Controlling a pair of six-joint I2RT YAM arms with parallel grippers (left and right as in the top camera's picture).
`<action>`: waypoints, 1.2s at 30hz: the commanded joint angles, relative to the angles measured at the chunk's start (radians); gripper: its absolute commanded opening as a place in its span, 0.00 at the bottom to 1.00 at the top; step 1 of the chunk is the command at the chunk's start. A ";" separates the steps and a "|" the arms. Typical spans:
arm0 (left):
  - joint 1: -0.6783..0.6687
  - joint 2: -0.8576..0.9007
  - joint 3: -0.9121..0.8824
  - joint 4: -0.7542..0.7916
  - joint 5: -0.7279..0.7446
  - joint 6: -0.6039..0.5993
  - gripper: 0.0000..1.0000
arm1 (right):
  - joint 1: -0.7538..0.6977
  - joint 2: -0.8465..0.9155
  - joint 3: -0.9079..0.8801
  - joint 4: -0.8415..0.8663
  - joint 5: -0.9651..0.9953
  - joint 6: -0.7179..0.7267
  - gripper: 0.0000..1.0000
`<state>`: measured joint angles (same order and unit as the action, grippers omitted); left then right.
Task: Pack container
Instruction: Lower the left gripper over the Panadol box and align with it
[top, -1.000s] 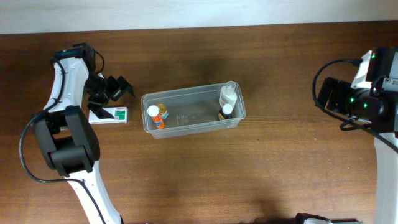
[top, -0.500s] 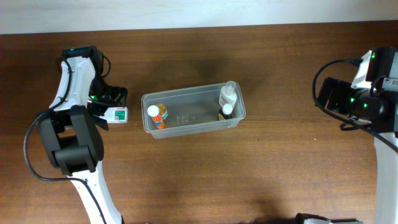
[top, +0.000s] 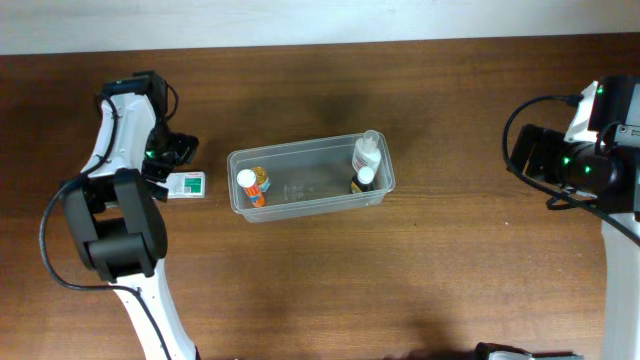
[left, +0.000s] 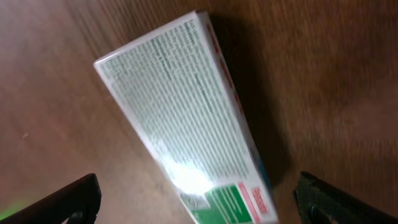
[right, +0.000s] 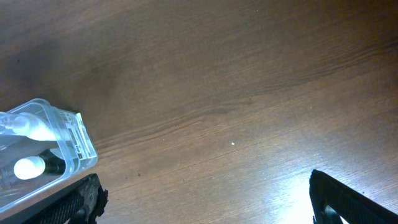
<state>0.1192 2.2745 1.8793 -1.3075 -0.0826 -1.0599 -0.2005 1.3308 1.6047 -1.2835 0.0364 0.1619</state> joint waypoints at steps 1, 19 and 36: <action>0.001 0.020 -0.074 0.035 -0.006 -0.013 1.00 | -0.007 0.001 0.017 0.000 -0.002 0.012 0.98; 0.001 0.020 -0.134 0.164 -0.025 0.308 0.99 | -0.007 0.001 0.017 0.000 -0.002 0.012 0.98; 0.001 0.020 -0.134 0.286 -0.101 0.736 0.91 | -0.007 0.001 0.017 0.000 -0.002 0.012 0.98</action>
<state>0.1207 2.2749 1.7695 -1.0657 -0.1471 -0.4427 -0.2005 1.3308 1.6047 -1.2831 0.0364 0.1623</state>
